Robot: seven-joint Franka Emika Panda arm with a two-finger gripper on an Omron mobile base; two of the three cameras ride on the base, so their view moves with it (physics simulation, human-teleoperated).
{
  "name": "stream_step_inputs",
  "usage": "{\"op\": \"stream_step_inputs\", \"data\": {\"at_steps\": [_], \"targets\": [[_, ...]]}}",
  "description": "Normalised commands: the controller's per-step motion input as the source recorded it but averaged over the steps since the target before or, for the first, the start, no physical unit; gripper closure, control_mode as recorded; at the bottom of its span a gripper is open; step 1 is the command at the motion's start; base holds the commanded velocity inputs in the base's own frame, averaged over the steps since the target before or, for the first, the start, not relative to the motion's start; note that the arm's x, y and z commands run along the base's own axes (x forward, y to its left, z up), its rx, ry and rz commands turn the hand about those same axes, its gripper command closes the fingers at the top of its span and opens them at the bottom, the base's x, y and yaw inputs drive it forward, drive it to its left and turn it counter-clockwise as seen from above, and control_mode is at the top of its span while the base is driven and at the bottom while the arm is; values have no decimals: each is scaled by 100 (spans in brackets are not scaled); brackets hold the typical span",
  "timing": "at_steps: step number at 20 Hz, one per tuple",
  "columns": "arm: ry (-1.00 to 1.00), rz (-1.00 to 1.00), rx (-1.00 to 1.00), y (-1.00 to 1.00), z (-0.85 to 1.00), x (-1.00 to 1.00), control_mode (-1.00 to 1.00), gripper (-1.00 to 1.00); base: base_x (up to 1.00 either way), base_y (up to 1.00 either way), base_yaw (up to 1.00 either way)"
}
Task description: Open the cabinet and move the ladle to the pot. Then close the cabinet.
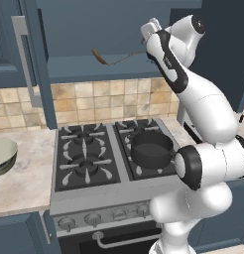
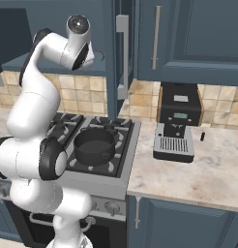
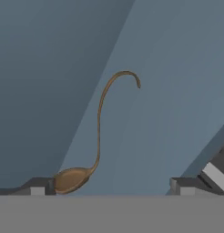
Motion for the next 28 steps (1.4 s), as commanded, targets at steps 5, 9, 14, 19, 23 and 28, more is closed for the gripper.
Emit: {"op": "stream_step_inputs", "data": {"at_steps": [5,9,14,19,23,28], "targets": [[0,-1,0,0,0,32,-100,-100,0,0,0],[0,-1,0,0,0,31,-100,-100,0,0,0],[0,-1,0,0,-2,26,-100,-100,0,0,0],[0,-1,0,0,-6,30,-100,-100,0,0,0],[0,-1,0,0,-13,29,-100,-100,0,0,0],[0,0,0,0,-15,31,-100,-100,0,0,0]]}}
